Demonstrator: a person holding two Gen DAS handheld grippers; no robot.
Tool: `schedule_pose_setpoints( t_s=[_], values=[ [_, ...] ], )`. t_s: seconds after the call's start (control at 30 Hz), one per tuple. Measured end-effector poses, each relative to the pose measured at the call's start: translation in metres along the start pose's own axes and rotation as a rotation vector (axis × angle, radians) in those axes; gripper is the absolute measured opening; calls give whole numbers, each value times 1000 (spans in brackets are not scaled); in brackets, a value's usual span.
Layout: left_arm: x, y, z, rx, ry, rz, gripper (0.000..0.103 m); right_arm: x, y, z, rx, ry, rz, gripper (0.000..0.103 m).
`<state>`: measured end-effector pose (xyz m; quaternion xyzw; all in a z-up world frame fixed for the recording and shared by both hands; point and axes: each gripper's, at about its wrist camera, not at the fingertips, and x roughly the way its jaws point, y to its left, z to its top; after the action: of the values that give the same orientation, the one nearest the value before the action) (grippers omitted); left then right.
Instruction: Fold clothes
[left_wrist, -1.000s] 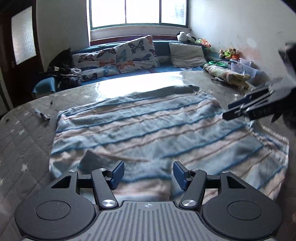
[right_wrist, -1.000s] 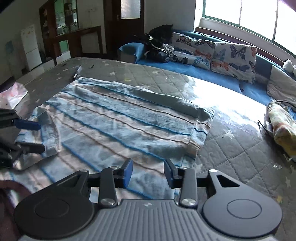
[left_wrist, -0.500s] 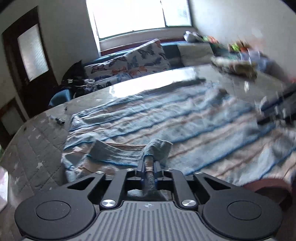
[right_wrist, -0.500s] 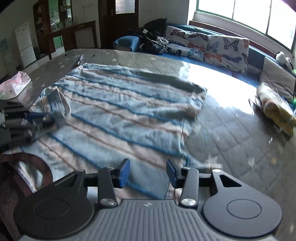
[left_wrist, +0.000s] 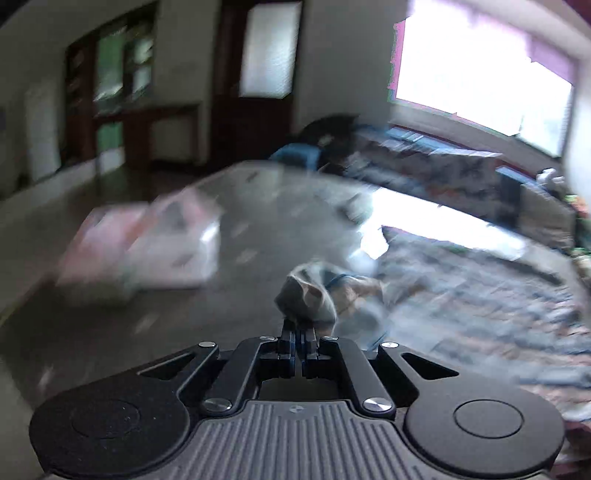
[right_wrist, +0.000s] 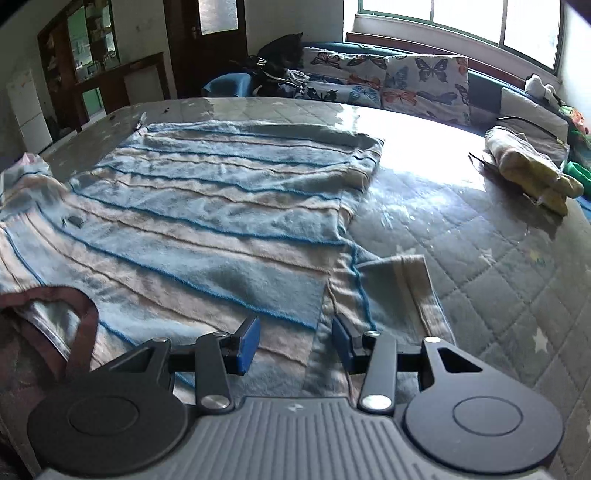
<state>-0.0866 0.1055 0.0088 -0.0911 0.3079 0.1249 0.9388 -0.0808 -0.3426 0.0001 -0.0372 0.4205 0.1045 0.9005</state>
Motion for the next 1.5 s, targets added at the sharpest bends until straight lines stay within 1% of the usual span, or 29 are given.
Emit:
schedule_pose_setpoints(
  t_s=[0.1,0.13,0.2,0.23,0.27,0.4,0.47,0.57,0.67,0.77,0.83,0.97,1.1,1.23,1.3,1.4,1.5],
  values=[
    [14,14,-17,-50,96,40,4,-2,2,-2,-22,2,-12,45],
    [16,14,-20,-60,112,46,7,-3,3,-3,-25,5,-13,45],
    [13,13,-22,-45,100,71,13,-4,3,-4,-30,11,-17,45],
    [10,14,-22,-34,89,99,13,-5,3,-5,-31,13,-19,46],
    [9,15,-21,-31,82,116,16,-5,2,-6,-30,14,-20,46],
    [5,18,-13,-52,57,130,17,-9,-5,-13,-8,15,-26,48],
    [0,14,-8,-32,34,114,17,-11,-7,-15,5,14,-24,48],
    [-2,-2,-5,19,24,25,17,-15,-7,-20,1,14,-29,48],
    [4,-23,-1,87,24,-76,17,-18,-8,-24,3,14,-33,48],
    [17,-39,1,136,46,-136,19,-22,-9,-25,6,24,-40,48],
    [27,-47,1,148,64,-145,20,-24,-11,-21,16,22,-41,47],
    [45,-56,5,174,86,-179,22,-23,-12,-4,20,-36,-39,47],
    [63,-60,8,185,111,-176,22,-3,-13,17,11,-61,-27,47],
    [69,-55,9,179,111,-150,23,20,-15,28,20,-50,-33,47],
    [68,-55,10,179,115,-145,24,27,-17,27,25,-33,-58,47],
    [62,-58,12,190,112,-152,26,21,-24,21,49,-38,-65,47],
    [52,-70,13,203,98,-196,30,9,-29,14,63,-42,-76,47]
  ],
)
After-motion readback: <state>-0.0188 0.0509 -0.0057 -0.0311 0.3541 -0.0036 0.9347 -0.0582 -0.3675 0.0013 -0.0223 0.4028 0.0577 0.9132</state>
